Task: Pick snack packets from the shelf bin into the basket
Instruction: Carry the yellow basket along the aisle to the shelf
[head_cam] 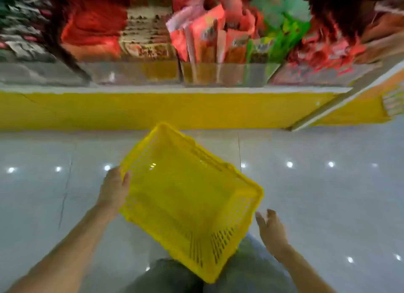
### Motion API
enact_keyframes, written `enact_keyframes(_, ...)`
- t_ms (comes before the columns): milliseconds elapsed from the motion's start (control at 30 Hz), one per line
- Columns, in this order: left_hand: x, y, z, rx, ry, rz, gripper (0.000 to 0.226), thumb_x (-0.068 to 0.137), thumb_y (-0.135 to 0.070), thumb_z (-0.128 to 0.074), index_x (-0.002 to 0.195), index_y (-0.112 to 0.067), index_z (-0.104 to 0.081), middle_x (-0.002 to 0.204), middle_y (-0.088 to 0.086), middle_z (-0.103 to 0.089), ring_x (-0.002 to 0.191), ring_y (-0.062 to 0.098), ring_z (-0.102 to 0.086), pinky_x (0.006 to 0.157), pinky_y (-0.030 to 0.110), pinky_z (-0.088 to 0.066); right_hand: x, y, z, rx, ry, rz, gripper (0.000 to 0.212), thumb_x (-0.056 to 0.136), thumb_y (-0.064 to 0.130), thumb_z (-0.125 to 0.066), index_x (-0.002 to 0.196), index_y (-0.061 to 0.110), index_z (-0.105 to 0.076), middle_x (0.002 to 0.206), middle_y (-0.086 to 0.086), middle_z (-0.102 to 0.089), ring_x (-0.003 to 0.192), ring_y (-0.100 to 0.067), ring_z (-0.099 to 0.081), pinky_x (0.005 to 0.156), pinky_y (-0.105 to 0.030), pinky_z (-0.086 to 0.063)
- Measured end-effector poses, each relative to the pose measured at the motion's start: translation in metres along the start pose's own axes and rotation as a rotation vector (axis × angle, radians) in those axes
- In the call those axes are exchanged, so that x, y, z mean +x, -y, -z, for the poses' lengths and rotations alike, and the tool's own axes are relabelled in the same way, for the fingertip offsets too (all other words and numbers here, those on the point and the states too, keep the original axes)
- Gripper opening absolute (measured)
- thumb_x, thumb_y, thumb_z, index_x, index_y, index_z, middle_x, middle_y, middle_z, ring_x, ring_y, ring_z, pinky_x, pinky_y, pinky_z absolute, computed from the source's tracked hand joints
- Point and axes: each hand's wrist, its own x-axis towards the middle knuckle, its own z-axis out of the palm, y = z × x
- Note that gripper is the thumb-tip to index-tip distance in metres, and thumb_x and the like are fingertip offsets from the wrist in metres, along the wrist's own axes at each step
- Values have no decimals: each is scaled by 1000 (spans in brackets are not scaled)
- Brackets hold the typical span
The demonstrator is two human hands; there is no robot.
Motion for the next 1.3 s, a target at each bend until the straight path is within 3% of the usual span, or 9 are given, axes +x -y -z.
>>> enact_keyframes(100,31,22,-31,35,-31,65,41,96,-15,-45,129,9,-43,128,34,-46,119,45,-44,100,49,-34,29,-17,-44,112,124,-128,49,98,30,-41,132,-5,-35,130,-21,-48,120,-30,-49,92,-33,-36)
enact_keyframes(200,48,34,-46,5,-41,120,49,96,-20,-46,138,3,-34,139,29,-39,126,42,-40,105,46,-31,42,-23,-80,321,152,-142,24,98,28,-41,109,8,-49,90,-10,-54,62,3,-57,67,-29,-42)
enact_keyframes(267,55,35,-45,-17,-51,147,54,96,-25,-46,140,2,-30,143,27,-34,130,40,-36,107,44,-28,48,-26,-92,448,55,-107,15,98,16,-41,94,6,-52,71,-8,-52,44,-1,-49,54,-28,-41)
enact_keyframes(400,62,40,-28,90,83,219,53,98,-39,-37,126,5,-49,126,36,-46,119,45,-43,100,46,-34,43,-24,-82,436,31,-180,21,99,23,-41,101,6,-53,87,-15,-56,72,-24,-53,67,-37,-43)
enact_keyframes(567,17,59,13,18,182,363,55,99,-40,-30,125,7,-46,127,33,-47,120,44,-43,98,42,-31,0,-10,-46,390,2,-130,26,101,19,-32,98,1,-51,75,-12,-50,56,-10,-49,54,-27,-38)
enact_keyframes(667,-25,72,49,-137,123,479,60,95,-46,-39,124,7,-43,128,32,-46,119,45,-43,93,44,-34,-40,17,-23,336,23,-99,33,102,23,-28,104,-2,-50,94,-19,-53,83,-23,-51,69,-32,-42)
enact_keyframes(800,-71,83,114,-187,82,484,55,95,-43,-41,123,4,-43,124,31,-51,115,46,-46,91,45,-35,-93,70,11,283,31,-34,48,102,27,-26,105,-9,-57,89,-18,-59,75,-27,-55,56,-27,-46)
enact_keyframes(1067,-141,136,248,-179,29,603,65,99,-43,-26,115,13,-53,122,36,-51,116,45,-47,96,43,-34,-198,198,36,100,5,111,57,100,41,-29,119,-7,-52,123,-29,-53,114,-39,-51,91,-40,-38)
enact_keyframes(1300,-211,210,335,-425,-203,756,65,97,-47,-32,110,11,-58,116,38,-55,112,48,-50,94,48,-36,-293,311,14,19,-35,408,54,101,38,-26,124,-4,-50,126,-32,-50,116,-45,-46,95,-47,-37)
